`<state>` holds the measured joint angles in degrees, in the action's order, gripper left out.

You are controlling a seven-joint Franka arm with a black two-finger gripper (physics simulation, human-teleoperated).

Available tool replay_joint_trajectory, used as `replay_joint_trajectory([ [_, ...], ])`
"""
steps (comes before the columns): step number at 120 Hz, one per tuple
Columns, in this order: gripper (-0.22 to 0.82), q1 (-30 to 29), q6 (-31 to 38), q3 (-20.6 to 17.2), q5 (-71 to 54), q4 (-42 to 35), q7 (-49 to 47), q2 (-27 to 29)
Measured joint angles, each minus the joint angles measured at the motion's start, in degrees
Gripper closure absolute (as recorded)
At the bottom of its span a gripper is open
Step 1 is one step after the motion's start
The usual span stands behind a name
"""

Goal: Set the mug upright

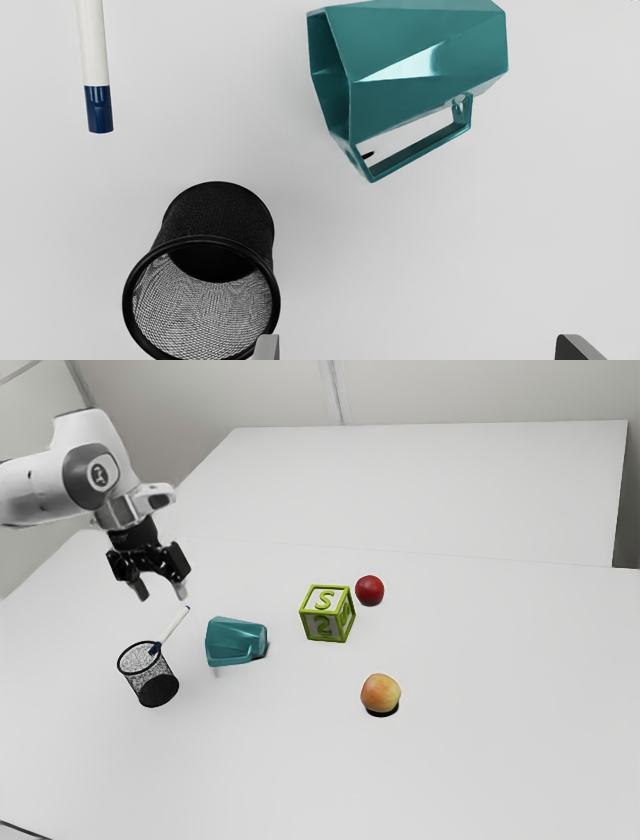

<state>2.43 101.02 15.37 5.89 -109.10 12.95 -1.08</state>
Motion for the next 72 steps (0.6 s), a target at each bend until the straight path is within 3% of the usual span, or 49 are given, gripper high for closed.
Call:
replay_joint_trajectory([
  [24, 0.0, -3.26, 10.82, 3.94, 8.3, -9.44, 4.33, 1.78],
  [49, 0.0, -8.68, 19.16, 4.58, 18.56, -10.95, 10.45, -1.66],
  [72, 0.0, 2.24, 22.67, 4.55, 27.76, -10.36, 16.28, -5.92],
])
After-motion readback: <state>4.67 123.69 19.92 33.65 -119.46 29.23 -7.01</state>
